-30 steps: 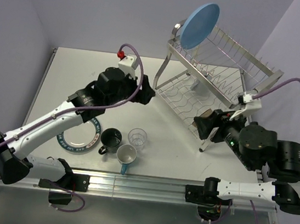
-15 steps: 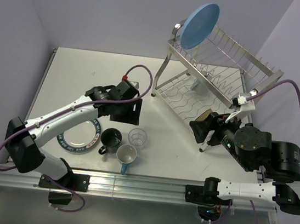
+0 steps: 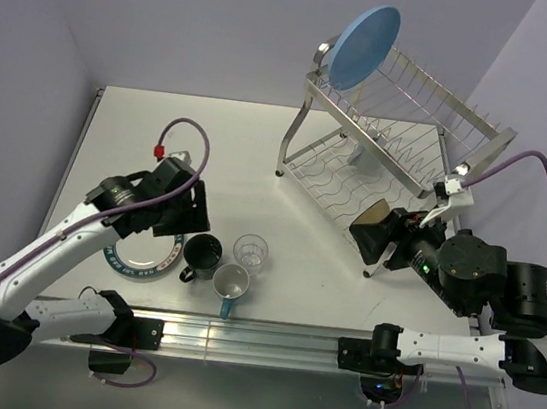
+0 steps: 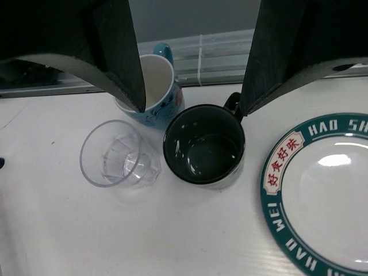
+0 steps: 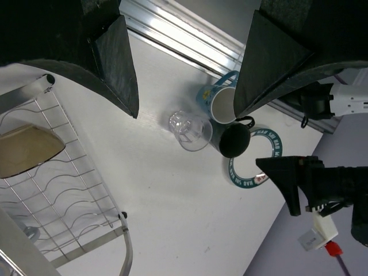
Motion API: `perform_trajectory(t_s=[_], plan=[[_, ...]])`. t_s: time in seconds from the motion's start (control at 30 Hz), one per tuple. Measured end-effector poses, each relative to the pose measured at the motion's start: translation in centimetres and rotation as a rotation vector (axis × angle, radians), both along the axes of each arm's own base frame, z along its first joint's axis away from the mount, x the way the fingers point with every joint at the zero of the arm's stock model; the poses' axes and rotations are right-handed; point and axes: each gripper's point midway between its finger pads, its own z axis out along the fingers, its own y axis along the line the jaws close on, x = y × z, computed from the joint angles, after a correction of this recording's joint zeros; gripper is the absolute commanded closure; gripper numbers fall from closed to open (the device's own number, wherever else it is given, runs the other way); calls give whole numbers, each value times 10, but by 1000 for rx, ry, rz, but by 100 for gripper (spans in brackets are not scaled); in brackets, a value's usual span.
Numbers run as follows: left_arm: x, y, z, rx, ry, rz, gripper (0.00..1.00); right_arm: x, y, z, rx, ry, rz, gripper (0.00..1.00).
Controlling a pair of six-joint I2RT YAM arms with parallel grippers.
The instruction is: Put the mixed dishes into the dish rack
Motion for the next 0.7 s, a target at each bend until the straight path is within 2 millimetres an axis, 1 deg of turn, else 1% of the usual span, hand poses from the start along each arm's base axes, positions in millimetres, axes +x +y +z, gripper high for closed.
perform_trajectory(t_s=[0.07,0.13,0.4,0.53,0.7], plan=[[-5,12,0,-13,-1,41,28,0,3,-1,-8,4,6,26],[-10,20,-3,-13,11,66,30,-1,7,-3,-16,9,15,26],[-40,37,-28,-23,86,117,31,-2,15,-3,-29,8,38,26],[-47,37,-33,-44,105,124,30,-2,16,-3,-29,6,45,26],[-49,30,-40,-64,145,116,32,-3,17,-3,-32,5,53,26]])
